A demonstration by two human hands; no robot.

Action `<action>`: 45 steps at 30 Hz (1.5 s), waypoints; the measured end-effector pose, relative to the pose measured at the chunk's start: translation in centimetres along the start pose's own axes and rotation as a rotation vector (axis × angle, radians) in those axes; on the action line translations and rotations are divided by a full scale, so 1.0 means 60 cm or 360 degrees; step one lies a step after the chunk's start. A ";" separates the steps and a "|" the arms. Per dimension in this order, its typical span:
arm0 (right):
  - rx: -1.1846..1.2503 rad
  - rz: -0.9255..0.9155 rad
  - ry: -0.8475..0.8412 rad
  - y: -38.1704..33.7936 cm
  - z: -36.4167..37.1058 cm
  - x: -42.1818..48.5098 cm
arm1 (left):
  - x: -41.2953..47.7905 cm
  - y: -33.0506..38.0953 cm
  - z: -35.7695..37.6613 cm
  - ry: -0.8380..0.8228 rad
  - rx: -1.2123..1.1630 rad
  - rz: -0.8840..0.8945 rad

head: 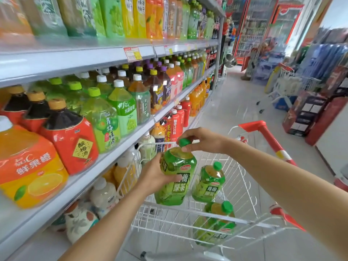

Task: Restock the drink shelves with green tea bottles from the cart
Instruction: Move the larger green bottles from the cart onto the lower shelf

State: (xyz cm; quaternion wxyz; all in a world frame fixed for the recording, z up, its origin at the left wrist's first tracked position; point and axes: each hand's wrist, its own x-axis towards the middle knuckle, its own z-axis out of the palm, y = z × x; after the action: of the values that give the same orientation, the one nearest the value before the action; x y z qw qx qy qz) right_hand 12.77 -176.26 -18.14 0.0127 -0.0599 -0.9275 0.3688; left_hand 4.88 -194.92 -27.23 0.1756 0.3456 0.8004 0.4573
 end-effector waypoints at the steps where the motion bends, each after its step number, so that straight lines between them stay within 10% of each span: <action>1: 0.0141 0.0043 -0.0002 0.006 -0.005 -0.001 | 0.001 -0.001 0.000 0.0066 -0.0022 0.0010; 12: -0.0553 0.1099 -0.0346 0.213 0.032 -0.010 | 0.017 -0.030 -0.050 0.0364 -0.0231 -0.0092; 32: -0.0669 0.0866 0.0093 0.193 0.055 -0.022 | -0.023 -0.033 -0.090 0.0586 -0.0379 -0.0033; 45: -0.0848 -0.0154 0.0341 -0.169 -0.039 -0.066 | -0.202 0.077 -0.236 0.1106 -0.0448 0.0353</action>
State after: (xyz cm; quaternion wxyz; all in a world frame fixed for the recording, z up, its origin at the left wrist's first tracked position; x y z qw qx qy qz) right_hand 15.85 -182.44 -9.42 0.1120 -0.0553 -0.9868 0.1028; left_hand 6.74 -210.61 -16.34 -0.1108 0.2269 0.6993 0.6687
